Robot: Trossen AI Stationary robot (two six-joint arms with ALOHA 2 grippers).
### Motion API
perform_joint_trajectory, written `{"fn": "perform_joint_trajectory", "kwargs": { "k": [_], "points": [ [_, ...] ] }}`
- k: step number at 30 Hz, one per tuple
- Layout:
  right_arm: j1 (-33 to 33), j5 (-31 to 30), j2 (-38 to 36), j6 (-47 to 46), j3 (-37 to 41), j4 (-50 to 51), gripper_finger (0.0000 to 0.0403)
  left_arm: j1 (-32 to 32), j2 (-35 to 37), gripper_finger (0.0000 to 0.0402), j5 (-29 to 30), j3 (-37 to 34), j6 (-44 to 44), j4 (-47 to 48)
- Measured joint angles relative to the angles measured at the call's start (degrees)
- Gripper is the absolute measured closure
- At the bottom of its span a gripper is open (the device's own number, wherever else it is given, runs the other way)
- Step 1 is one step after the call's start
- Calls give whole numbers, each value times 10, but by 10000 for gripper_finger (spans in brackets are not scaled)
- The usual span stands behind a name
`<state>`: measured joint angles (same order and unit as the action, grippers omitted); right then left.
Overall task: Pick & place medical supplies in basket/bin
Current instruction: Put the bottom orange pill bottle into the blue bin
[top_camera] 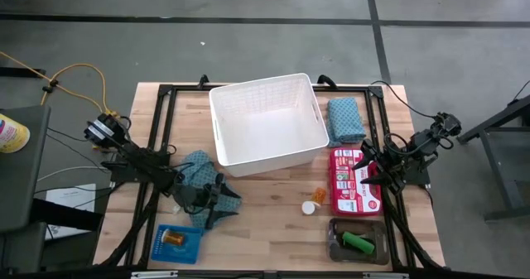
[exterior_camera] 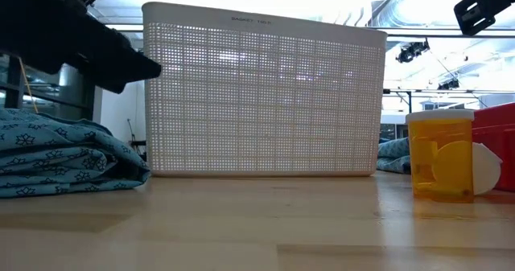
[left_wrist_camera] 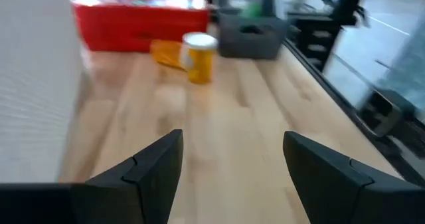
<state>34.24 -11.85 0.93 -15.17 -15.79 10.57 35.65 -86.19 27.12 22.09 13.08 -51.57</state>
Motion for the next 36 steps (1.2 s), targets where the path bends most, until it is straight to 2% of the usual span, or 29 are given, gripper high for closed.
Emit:
{"fn": "perform_joint_trajectory", "kwargs": {
  "k": [2,6,18,23,36],
  "points": [
    [0,0,0,0,0,0,192,-6,-13,149,20,0,-9,-24],
    [0,0,0,0,0,0,192,-25,-38,149,22,0,-15,-64],
    [0,0,0,0,0,0,192,-43,-48,149,21,0,-15,-76],
    [0,0,0,0,0,0,192,-32,-48,149,4,0,-15,-76],
    [0,0,0,0,0,0,192,17,-48,149,3,0,-17,-76]
  ]
}}
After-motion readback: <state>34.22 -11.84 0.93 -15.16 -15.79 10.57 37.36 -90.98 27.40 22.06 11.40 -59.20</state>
